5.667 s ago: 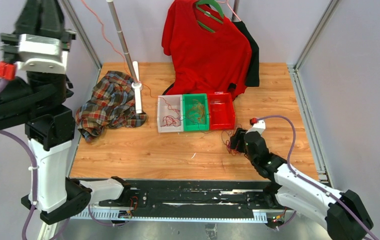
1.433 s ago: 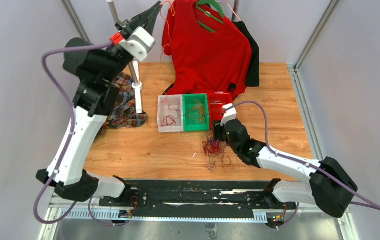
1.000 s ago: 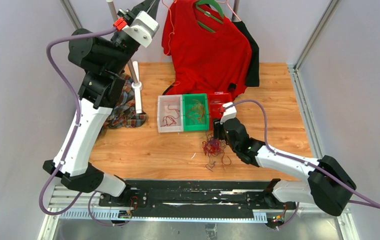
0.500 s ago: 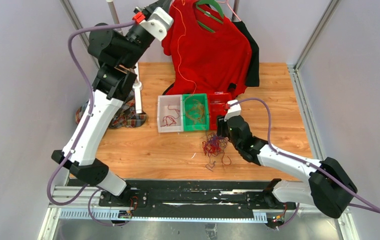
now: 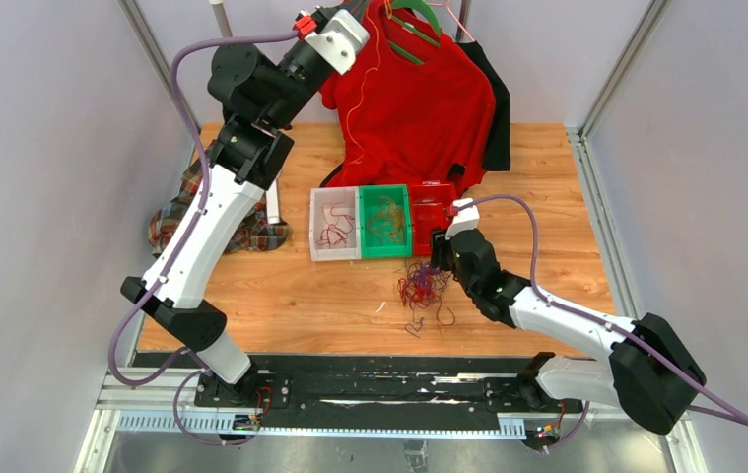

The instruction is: Untangle the cables

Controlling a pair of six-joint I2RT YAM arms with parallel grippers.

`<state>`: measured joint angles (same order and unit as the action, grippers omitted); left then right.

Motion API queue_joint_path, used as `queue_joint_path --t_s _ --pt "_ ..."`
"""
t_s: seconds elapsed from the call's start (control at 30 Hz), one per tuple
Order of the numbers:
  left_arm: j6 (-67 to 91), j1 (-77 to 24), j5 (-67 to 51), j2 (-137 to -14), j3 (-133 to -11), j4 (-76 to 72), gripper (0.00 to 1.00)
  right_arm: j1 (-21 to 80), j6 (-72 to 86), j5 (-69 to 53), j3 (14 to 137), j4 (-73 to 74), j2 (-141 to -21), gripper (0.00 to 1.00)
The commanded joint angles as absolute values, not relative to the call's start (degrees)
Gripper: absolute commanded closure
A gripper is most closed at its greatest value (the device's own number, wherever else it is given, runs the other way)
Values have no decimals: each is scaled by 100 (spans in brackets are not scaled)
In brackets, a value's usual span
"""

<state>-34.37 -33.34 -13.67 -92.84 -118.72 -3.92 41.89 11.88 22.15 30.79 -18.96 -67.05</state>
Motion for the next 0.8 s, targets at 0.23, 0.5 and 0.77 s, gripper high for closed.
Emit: queue_joint_path --t_s 0.23,0.5,0.77 --pt "-4033 -3408 -1276 -9064 -12061 -877 100 4000 1340 2161 2927 -1986 -6592 51" --pt "-4484 -3592 -1412 -8820 -11591 -1248 99 3951 1322 1471 2859 -2450 -6583 51" --pt "-5125 -3604 -1416 -8394 -11178 -1209 99 4440 787 -383 3251 -3793 -7364 43"
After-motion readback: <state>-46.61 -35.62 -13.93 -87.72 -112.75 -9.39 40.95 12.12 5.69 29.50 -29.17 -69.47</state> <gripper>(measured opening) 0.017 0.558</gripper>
